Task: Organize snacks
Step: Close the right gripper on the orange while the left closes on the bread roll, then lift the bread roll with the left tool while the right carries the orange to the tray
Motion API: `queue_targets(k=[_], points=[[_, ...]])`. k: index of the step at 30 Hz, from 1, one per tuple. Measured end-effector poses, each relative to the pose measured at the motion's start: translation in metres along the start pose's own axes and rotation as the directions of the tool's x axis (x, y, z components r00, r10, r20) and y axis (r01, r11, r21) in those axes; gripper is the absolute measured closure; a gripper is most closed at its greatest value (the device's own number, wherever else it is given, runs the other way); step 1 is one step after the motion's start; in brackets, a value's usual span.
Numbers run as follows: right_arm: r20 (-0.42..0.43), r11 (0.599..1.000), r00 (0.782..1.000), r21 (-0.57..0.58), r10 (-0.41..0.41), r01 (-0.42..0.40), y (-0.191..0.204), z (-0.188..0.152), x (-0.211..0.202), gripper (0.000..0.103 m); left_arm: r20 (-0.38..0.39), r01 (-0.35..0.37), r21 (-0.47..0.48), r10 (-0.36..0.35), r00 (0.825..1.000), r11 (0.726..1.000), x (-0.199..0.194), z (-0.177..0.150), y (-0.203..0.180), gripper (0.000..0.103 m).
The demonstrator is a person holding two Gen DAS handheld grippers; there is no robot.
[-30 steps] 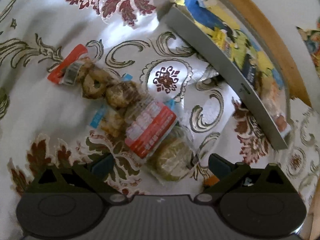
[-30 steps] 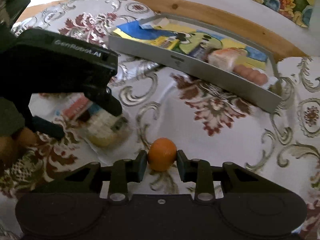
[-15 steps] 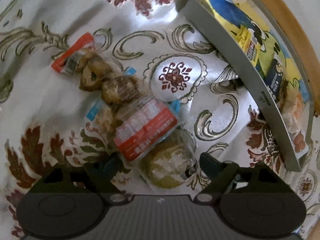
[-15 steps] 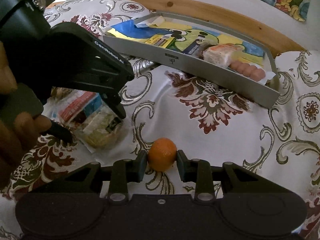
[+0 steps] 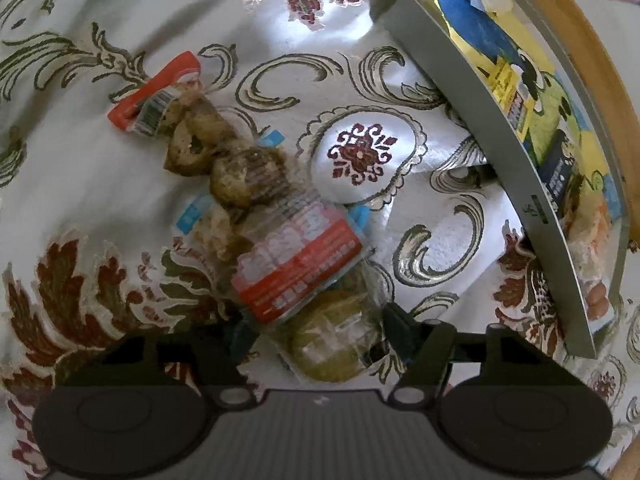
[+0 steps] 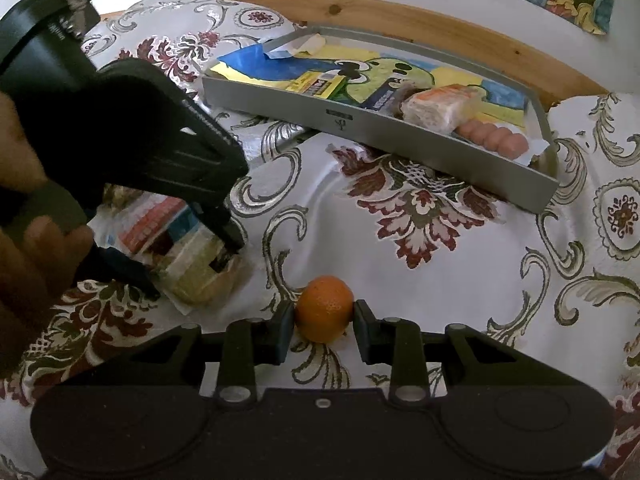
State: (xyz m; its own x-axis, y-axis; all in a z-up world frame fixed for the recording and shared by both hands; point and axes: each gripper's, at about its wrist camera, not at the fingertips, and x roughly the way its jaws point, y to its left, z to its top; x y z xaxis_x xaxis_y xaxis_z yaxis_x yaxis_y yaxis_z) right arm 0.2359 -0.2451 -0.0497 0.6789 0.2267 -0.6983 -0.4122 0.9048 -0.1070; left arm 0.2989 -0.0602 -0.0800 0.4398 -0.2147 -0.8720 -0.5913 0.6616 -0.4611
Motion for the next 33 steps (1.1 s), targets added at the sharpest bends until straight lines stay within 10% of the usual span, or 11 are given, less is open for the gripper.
queue_targets(k=[19,33], points=[[0.057,1.0,0.998,0.004,0.021,-0.021,0.009,0.002,-0.028,0.069,0.038,0.166,0.221,-0.178,0.983,0.961,-0.047,-0.042,0.058,0.049],[0.114,0.998,0.994,-0.059,0.001,0.006,0.021,0.001,-0.058,0.069,0.111,0.176,0.457,-0.252,0.961,0.872,-0.089,-0.08,0.06,0.05]])
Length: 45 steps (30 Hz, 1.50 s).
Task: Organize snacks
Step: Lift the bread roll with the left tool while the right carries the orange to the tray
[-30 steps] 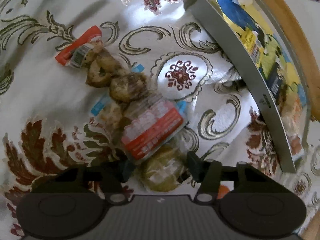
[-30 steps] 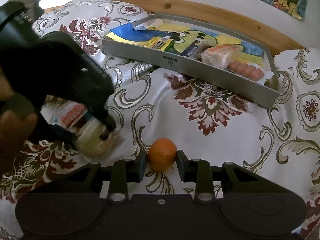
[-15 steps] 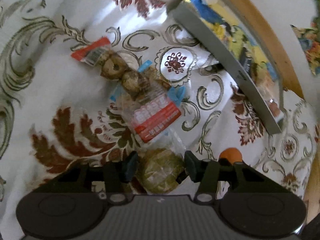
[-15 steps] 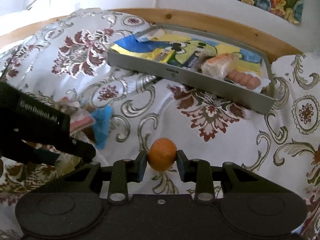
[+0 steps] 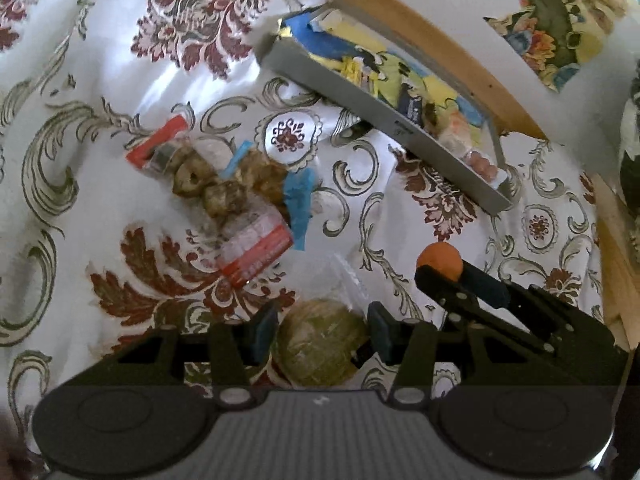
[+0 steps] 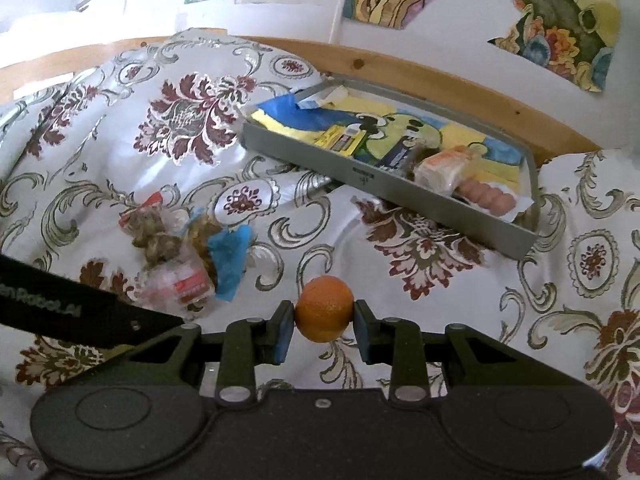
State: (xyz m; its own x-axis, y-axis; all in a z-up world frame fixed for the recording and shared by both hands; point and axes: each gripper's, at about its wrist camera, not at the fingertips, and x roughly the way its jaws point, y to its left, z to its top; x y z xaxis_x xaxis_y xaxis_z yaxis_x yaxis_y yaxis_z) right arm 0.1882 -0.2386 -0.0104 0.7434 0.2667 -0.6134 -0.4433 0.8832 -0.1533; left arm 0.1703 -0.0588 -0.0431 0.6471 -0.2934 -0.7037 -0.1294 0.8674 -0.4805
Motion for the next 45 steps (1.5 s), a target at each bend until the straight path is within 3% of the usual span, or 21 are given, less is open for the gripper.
queue_targets(k=[10,25,36,45], points=[[0.1,0.999,0.995,0.054,-0.014,0.009,-0.008,0.007,-0.015,0.069,0.072,-0.017,-0.002,0.017,0.997,1.0,-0.017,0.029,-0.008,0.05],[0.261,0.994,0.964,0.108,-0.057,0.03,-0.019,0.031,-0.03,0.069,0.18,0.019,-0.007,-0.017,0.984,1.0,-0.016,0.117,-0.028,0.05],[0.274,0.997,0.961,0.08,-0.037,0.016,-0.029,0.072,0.019,0.069,0.25,0.035,-0.017,-0.029,0.968,0.999,0.026,0.185,-0.024,0.05],[0.216,0.987,0.972,0.152,-0.088,0.056,-0.04,0.099,0.081,0.069,0.265,0.005,-0.033,0.004,0.964,0.999,0.066,0.209,-0.021,0.05]])
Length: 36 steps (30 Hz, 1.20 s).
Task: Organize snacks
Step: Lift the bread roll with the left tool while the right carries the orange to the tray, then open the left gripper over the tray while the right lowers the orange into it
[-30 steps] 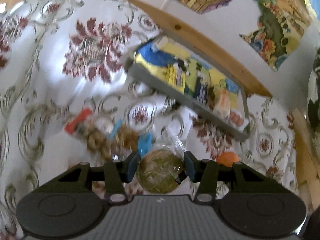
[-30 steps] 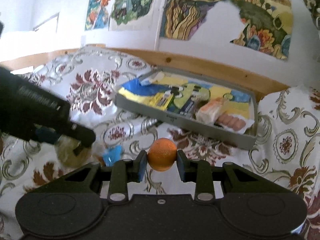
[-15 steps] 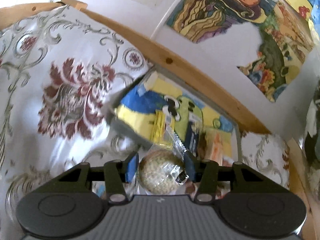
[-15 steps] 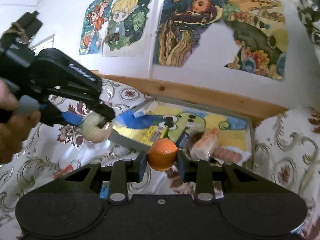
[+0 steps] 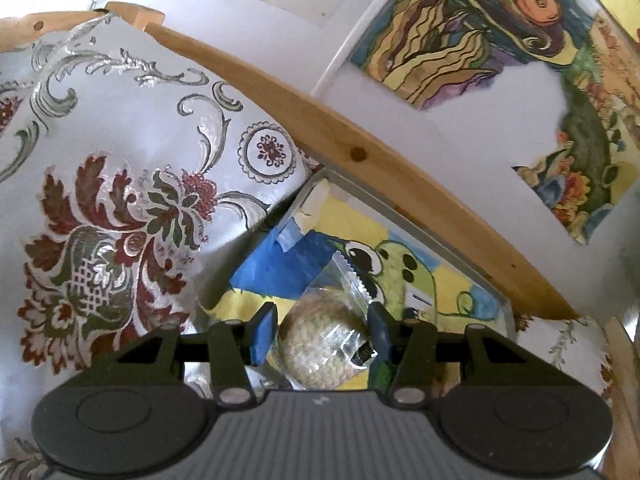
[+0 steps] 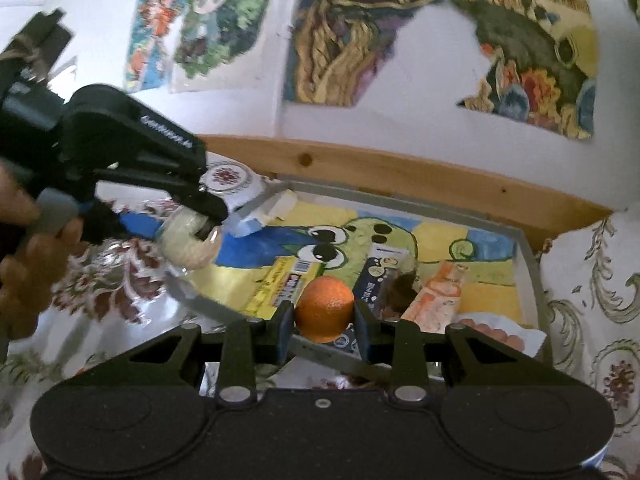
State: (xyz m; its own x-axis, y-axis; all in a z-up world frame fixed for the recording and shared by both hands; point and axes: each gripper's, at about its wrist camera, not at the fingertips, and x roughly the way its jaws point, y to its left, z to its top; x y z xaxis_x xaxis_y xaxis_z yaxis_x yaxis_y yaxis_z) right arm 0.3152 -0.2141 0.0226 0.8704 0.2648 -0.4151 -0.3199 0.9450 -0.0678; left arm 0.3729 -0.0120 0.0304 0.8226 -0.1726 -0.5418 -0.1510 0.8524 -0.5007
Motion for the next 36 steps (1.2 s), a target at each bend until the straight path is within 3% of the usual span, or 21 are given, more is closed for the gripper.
queue_targets(k=[7,14,28,33,35,36], points=[[-0.042,0.998,0.999,0.064,-0.012,0.015,-0.001,0.002,0.033,0.069,0.02,0.008,-0.042,-0.007,1.0,0.999,0.025,0.002,0.005,0.05],[-0.074,0.998,0.997,0.063,-0.011,0.015,0.005,-0.003,0.051,0.069,0.005,0.005,-0.018,-0.005,1.0,1.0,0.041,0.0,0.001,0.05],[-0.061,0.992,0.998,0.119,-0.024,0.031,0.0,-0.007,0.053,0.068,-0.05,-0.028,-0.059,0.025,0.998,0.998,0.056,-0.004,0.008,0.047],[-0.04,0.994,0.999,0.105,-0.033,0.037,0.002,-0.003,0.045,0.063,-0.055,-0.032,-0.064,0.029,0.998,0.997,0.052,-0.003,0.006,0.036],[-0.025,0.993,0.999,0.107,-0.04,0.042,0.001,0.0,0.039,0.06,-0.057,-0.029,-0.065,0.026,0.998,0.997,0.047,-0.002,0.005,0.022],[-0.017,0.993,0.999,0.111,-0.042,0.044,0.001,0.001,0.035,0.059,-0.051,-0.023,-0.066,0.019,0.998,0.998,0.044,-0.002,0.005,0.021]])
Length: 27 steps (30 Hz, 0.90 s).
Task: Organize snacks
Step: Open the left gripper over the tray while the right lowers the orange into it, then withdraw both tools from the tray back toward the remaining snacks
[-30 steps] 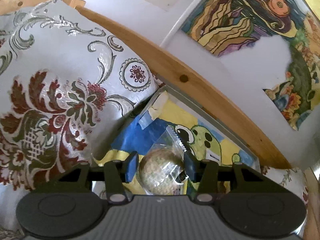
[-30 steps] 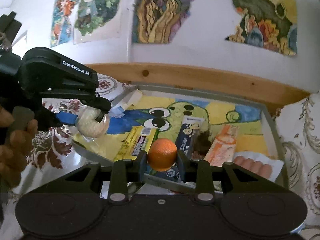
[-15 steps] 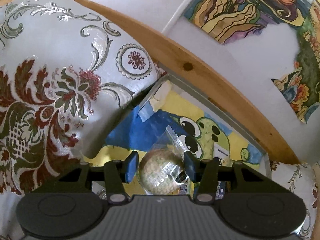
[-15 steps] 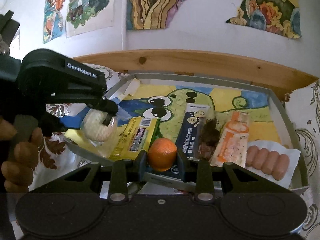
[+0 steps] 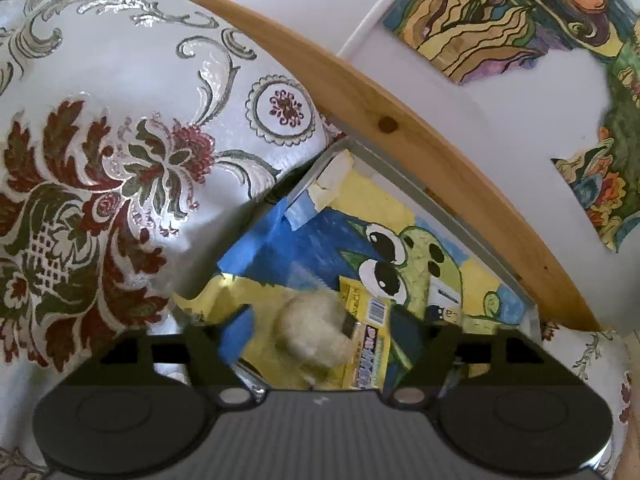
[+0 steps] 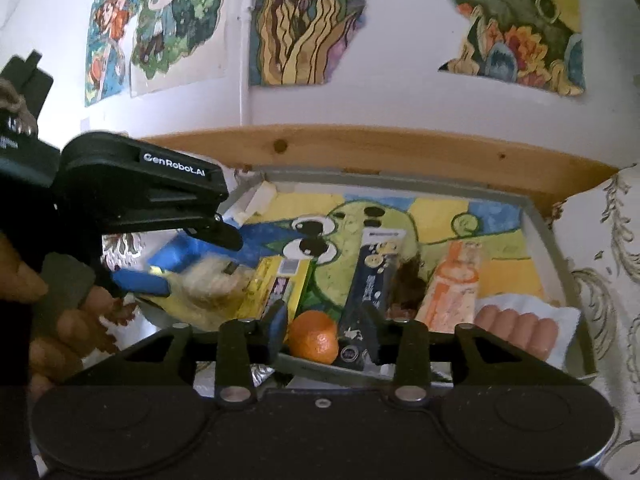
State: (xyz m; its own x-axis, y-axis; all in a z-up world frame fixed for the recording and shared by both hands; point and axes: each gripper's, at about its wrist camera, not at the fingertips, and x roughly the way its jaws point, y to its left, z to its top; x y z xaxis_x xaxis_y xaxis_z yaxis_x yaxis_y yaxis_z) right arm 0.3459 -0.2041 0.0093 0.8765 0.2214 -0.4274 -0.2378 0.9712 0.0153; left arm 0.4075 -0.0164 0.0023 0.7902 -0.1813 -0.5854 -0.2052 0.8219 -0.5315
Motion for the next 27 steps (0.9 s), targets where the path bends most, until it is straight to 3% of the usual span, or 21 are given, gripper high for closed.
queue_targets(k=[5,9,11,27], points=[[0.042,1.0,0.999,0.023,-0.01,0.009,-0.005,0.008,-0.024,0.046,0.018,0.022,0.02,-0.023,1.0,1.0,-0.02,-0.001,-0.005,0.01],[0.075,0.999,0.997,0.042,-0.019,0.016,-0.008,0.014,-0.047,0.038,0.091,0.037,0.085,-0.045,0.995,0.996,-0.05,-0.001,-0.011,0.003],[0.093,0.999,0.996,0.053,-0.017,0.012,-0.009,0.017,-0.061,0.027,0.134,0.023,0.131,-0.041,0.99,0.991,-0.067,-0.003,-0.014,0.001],[0.204,1.0,0.979,-0.001,0.01,-0.01,0.009,0.028,-0.172,0.004,0.273,-0.043,0.308,-0.045,0.961,0.95,-0.173,-0.029,-0.009,0.0]])
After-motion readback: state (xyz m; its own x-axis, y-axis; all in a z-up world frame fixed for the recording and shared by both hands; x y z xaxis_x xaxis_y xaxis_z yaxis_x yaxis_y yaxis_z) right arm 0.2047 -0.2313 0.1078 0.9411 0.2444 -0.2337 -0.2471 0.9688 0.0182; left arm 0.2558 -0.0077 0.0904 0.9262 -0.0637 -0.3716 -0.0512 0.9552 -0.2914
